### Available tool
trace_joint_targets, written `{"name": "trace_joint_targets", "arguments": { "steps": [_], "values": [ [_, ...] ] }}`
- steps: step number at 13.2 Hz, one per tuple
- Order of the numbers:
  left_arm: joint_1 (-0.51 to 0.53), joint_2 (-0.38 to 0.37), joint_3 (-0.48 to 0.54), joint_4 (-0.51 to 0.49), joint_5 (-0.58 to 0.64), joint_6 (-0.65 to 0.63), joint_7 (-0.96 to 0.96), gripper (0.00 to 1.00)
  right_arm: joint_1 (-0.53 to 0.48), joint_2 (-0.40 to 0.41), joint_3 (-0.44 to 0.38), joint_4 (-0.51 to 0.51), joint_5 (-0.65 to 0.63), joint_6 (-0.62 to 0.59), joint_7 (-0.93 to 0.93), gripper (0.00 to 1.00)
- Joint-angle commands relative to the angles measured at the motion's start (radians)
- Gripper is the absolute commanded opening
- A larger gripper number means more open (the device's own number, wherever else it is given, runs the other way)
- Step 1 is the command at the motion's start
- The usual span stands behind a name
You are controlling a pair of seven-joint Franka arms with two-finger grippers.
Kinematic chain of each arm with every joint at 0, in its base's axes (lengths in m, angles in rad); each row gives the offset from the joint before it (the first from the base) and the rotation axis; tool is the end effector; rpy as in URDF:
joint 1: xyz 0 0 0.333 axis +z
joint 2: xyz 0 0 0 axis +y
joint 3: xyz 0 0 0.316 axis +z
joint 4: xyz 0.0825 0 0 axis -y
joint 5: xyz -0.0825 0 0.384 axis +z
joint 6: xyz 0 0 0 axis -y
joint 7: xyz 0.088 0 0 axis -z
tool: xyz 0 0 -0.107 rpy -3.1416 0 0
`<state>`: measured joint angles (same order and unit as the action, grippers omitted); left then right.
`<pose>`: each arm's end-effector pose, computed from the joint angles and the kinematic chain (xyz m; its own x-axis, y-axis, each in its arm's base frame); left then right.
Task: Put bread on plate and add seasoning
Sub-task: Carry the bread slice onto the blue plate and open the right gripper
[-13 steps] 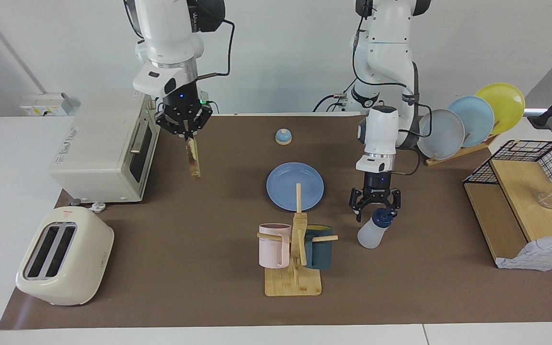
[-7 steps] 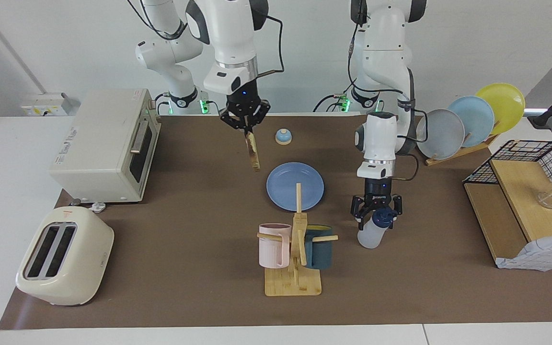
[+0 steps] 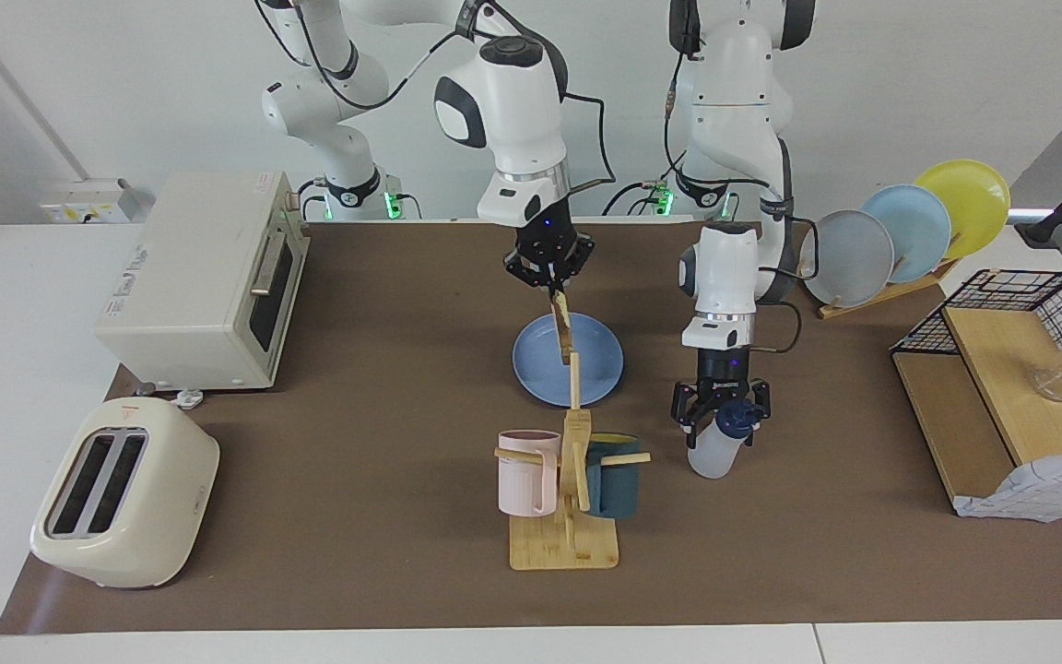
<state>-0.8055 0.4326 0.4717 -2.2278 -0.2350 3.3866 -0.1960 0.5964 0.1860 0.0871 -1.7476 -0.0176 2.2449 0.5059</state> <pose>0.5668 -0.1839 0.2911 0.7011 0.0275 0.7125 -0.0311 -0.9971 0.0691 0.5021 0.4037 0.4947 0.9507 0.1546 0.2687 0.1994 -0.9686 -0.1484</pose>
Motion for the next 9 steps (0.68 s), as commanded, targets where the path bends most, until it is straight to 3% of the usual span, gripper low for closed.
{"name": "trace_joint_targets", "arguments": {
  "steps": [1, 6, 7, 8, 9],
  "values": [
    [-0.014, 0.028, 0.015, 0.016, -0.021, 0.022, -0.002, 1.00, 0.013, 0.010, -0.001, -0.047, 0.015, 0.106, 0.034, 0.00],
    [-0.012, 0.028, 0.013, 0.016, -0.021, 0.020, -0.005, 1.00, 0.089, 0.066, -0.001, -0.084, 0.015, 0.206, 0.114, 0.00],
    [-0.012, 0.028, 0.012, 0.016, -0.021, 0.020, -0.005, 0.92, 0.088, 0.067, -0.001, -0.084, 0.015, 0.206, 0.114, 0.00],
    [-0.009, 0.029, 0.012, 0.014, -0.020, 0.020, -0.016, 0.52, 0.089, 0.066, -0.003, -0.084, 0.015, 0.200, 0.112, 0.00],
    [-0.006, 0.029, 0.012, 0.014, -0.018, 0.010, -0.008, 0.19, 0.088, 0.066, -0.003, -0.087, 0.015, 0.199, 0.112, 0.00]
  ]
}}
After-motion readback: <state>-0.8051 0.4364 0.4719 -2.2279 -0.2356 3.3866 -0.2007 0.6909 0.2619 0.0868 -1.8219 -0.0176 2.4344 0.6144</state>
